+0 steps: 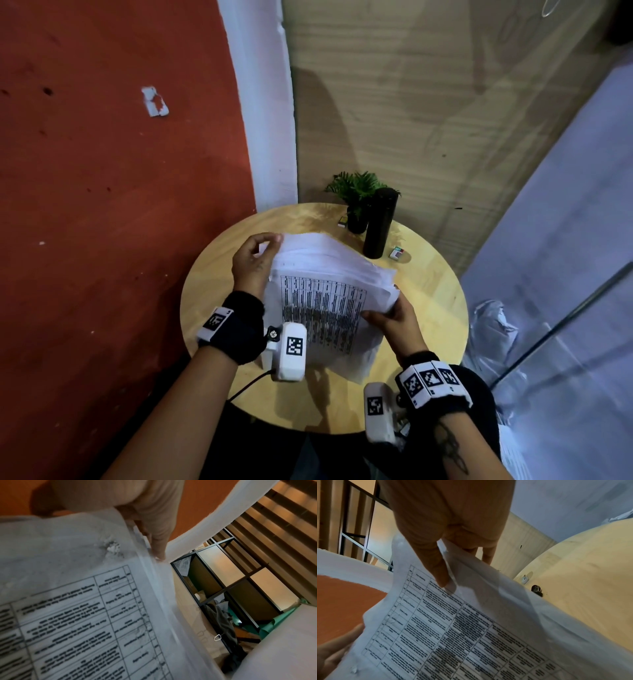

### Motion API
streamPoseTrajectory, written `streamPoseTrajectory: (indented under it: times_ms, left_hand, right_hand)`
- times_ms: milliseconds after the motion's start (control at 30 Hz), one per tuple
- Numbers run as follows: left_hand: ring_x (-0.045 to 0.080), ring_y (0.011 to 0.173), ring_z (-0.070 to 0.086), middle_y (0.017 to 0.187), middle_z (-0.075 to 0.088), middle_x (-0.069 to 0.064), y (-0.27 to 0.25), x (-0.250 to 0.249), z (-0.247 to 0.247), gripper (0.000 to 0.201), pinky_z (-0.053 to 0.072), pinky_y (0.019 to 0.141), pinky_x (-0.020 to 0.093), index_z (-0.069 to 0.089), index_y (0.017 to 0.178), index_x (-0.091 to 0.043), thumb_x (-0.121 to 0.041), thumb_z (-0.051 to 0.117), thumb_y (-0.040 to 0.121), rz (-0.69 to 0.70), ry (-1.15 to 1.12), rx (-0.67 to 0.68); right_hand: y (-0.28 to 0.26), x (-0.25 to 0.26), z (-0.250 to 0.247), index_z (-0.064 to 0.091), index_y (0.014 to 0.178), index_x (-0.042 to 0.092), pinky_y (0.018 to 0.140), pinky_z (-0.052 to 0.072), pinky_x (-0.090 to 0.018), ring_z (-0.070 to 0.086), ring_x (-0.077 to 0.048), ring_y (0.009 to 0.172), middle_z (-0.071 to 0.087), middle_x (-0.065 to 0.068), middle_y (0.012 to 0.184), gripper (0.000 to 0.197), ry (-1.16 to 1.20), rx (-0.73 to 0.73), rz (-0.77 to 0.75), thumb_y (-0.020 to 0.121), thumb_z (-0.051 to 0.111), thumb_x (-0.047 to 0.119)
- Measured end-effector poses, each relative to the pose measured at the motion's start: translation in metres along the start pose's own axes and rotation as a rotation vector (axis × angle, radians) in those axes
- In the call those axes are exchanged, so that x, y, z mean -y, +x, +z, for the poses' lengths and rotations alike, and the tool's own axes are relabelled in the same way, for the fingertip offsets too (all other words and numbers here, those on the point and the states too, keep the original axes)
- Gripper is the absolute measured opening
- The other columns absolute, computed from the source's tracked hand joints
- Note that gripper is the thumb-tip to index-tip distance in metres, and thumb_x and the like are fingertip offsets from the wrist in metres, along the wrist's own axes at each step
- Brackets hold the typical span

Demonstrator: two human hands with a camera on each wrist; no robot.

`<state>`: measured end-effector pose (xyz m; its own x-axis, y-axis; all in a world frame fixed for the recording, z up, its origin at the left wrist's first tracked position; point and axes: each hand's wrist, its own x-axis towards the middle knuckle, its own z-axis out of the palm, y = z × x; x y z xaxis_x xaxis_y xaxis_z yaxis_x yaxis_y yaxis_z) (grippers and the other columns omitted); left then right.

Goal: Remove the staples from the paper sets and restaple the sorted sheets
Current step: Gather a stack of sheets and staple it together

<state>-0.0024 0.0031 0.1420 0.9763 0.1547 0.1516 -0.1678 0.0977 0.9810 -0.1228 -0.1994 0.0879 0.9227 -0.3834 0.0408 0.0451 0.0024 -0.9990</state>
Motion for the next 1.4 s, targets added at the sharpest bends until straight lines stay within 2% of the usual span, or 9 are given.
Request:
streamPoseTrajectory:
  times_ms: [167, 267, 433, 633, 833, 933, 1067, 1200, 1400]
  left_hand:
    - [0.012, 0.081, 0.052, 0.089, 0.054, 0.000, 0.003, 0.001, -0.007, 0.025, 0.044, 0.070, 0.014, 0.056, 0.106, -0.021, -0.013, 0.067, 0.085, -0.099, 0.017, 0.106]
    - [0.019, 0.078, 0.050, 0.080, 0.054, 0.002, 0.000, -0.003, -0.008, 0.014, 0.040, 0.076, 0.028, 0.061, 0.084, -0.018, -0.005, 0.061, 0.088, -0.132, -0.039, 0.142]
    - [0.004, 0.064, 0.044, 0.071, 0.043, -0.002, -0.007, -0.003, -0.015, 0.028, 0.037, 0.053, 0.006, 0.045, 0.073, -0.020, -0.003, 0.042, 0.095, -0.142, -0.058, 0.110]
    - [0.011, 0.065, 0.043, 0.069, 0.042, -0.003, -0.012, 0.003, -0.017, 0.034, 0.038, 0.061, 0.020, 0.046, 0.072, -0.016, -0.041, 0.058, 0.090, -0.183, -0.102, -0.033]
    - [0.011, 0.060, 0.045, 0.083, 0.052, 0.006, -0.004, 0.008, -0.019, 0.020, 0.037, 0.038, 0.010, 0.047, 0.090, -0.016, -0.005, 0.062, 0.083, -0.254, -0.001, -0.141]
    - [0.012, 0.066, 0.051, 0.082, 0.058, 0.003, -0.005, 0.006, -0.021, 0.012, 0.043, 0.054, 0.020, 0.051, 0.093, -0.019, -0.019, 0.062, 0.089, -0.272, -0.057, -0.031]
    - [0.021, 0.096, 0.058, 0.103, 0.062, 0.006, -0.023, 0.008, -0.030, 0.047, 0.048, 0.083, 0.033, 0.055, 0.101, -0.027, -0.070, 0.042, 0.084, -0.290, -0.211, 0.032]
    - [0.008, 0.080, 0.064, 0.100, 0.060, -0.001, -0.050, 0.013, -0.030, 0.046, 0.049, 0.059, 0.019, 0.048, 0.114, -0.020, -0.054, 0.021, 0.098, -0.301, -0.335, 0.062]
    - [0.014, 0.111, 0.054, 0.124, 0.056, 0.002, -0.050, 0.024, -0.033, 0.123, 0.049, 0.085, 0.025, 0.047, 0.128, -0.017, -0.099, 0.048, 0.036, -0.178, -0.221, 0.033]
  right_hand:
    - [0.002, 0.002, -0.003, 0.054, 0.112, 0.005, 0.077, 0.053, -0.024, 0.059, -0.026, 0.099, 0.063, -0.014, 0.106, 0.048, 0.017, 0.010, 0.031, 0.072, 0.066, -0.017]
    - [0.002, 0.002, -0.005, 0.055, 0.108, 0.011, 0.074, 0.053, -0.023, 0.060, -0.025, 0.097, 0.062, -0.014, 0.107, 0.048, 0.024, 0.030, 0.025, 0.069, 0.071, -0.013]
    - [0.000, 0.007, -0.005, 0.049, 0.113, 0.007, 0.063, 0.052, -0.016, 0.065, -0.006, 0.079, 0.065, -0.004, 0.097, 0.054, 0.101, 0.047, 0.039, 0.070, 0.065, -0.020]
    - [0.003, 0.006, 0.001, 0.048, 0.118, 0.006, 0.070, 0.054, -0.017, 0.062, -0.015, 0.087, 0.065, -0.006, 0.099, 0.059, 0.104, 0.047, 0.044, 0.068, 0.067, -0.020]
    - [0.003, 0.003, 0.001, 0.044, 0.115, 0.018, 0.080, 0.053, -0.030, 0.059, -0.023, 0.096, 0.060, -0.005, 0.104, 0.065, -0.027, 0.037, -0.029, 0.067, 0.074, -0.013]
    - [0.002, 0.005, 0.004, 0.026, 0.136, 0.024, 0.087, 0.042, -0.018, 0.052, -0.001, 0.092, 0.045, 0.018, 0.110, 0.095, -0.205, -0.042, -0.182, 0.063, 0.082, -0.002]
    - [0.003, 0.003, 0.010, 0.021, 0.143, 0.012, 0.084, 0.033, -0.001, 0.043, -0.001, 0.099, 0.036, 0.031, 0.116, 0.103, -0.346, -0.157, -0.418, 0.062, 0.084, 0.002]
    - [0.000, 0.004, 0.021, 0.025, 0.136, 0.017, 0.090, 0.023, 0.005, 0.036, 0.006, 0.110, 0.033, 0.019, 0.129, 0.093, -0.388, -0.184, -0.511, 0.064, 0.083, 0.007]
    - [-0.007, 0.003, 0.020, 0.022, 0.138, 0.023, 0.095, 0.036, -0.015, 0.044, -0.010, 0.114, 0.045, 0.005, 0.118, 0.095, -0.162, -0.180, -0.324, 0.065, 0.081, 0.033]
